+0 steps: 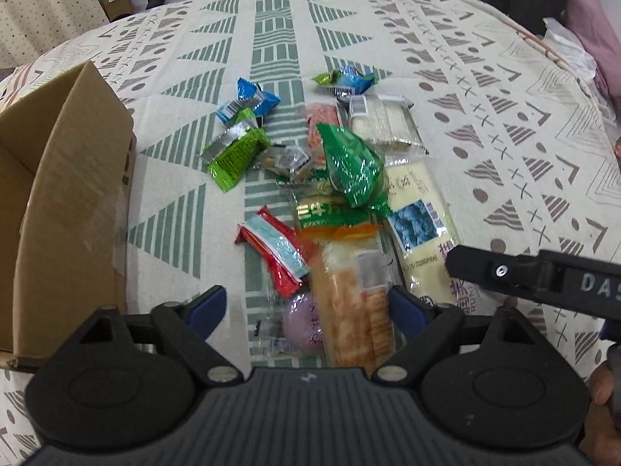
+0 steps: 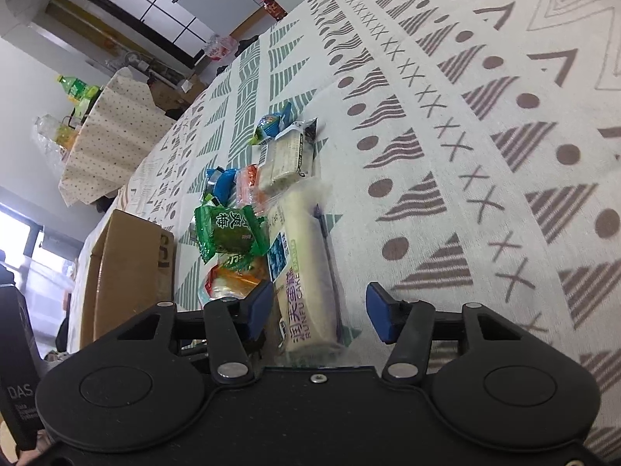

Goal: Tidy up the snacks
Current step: 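Move left tool to orange cracker pack while right tool moves to white cake pack, then close left tool on orange cracker pack while right tool grasps white cake pack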

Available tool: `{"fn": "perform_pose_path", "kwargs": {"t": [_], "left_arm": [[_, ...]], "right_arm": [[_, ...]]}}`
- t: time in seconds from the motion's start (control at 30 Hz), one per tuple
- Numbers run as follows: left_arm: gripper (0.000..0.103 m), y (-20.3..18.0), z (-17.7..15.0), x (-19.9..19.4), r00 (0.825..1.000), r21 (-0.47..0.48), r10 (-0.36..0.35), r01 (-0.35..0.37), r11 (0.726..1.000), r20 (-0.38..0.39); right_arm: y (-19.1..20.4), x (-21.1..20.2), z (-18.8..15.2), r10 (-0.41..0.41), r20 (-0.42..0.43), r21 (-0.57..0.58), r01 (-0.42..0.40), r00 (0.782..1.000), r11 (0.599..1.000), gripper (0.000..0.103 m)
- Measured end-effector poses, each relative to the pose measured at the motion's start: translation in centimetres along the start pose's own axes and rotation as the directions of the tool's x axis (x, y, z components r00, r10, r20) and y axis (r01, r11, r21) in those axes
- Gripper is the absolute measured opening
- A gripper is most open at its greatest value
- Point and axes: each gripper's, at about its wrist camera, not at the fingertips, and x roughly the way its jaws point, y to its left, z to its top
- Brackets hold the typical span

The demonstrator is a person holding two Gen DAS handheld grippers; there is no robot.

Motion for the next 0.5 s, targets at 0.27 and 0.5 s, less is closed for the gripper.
{"fn": "perform_pose_path", "kwargs": {"t": [0.27,0.5], "left_arm": [[0.047,0.9,0.0,-0.2,0.999,-0.075,-0.045,0.045,0.996,-0.002],[0.027,2.5,0.2,-1.8,0.997,-0.142,-0.063,0.067,0.988,0.032]], "right_arm": [[0.6,0.9,0.1,0.019,-0.020,-0.030,-0.019,1.000,0.999,0.049],[1.8,2.2,0.1,-0.010,-0.042,-0.094,0.006,0.999,0.996,0.049]]}}
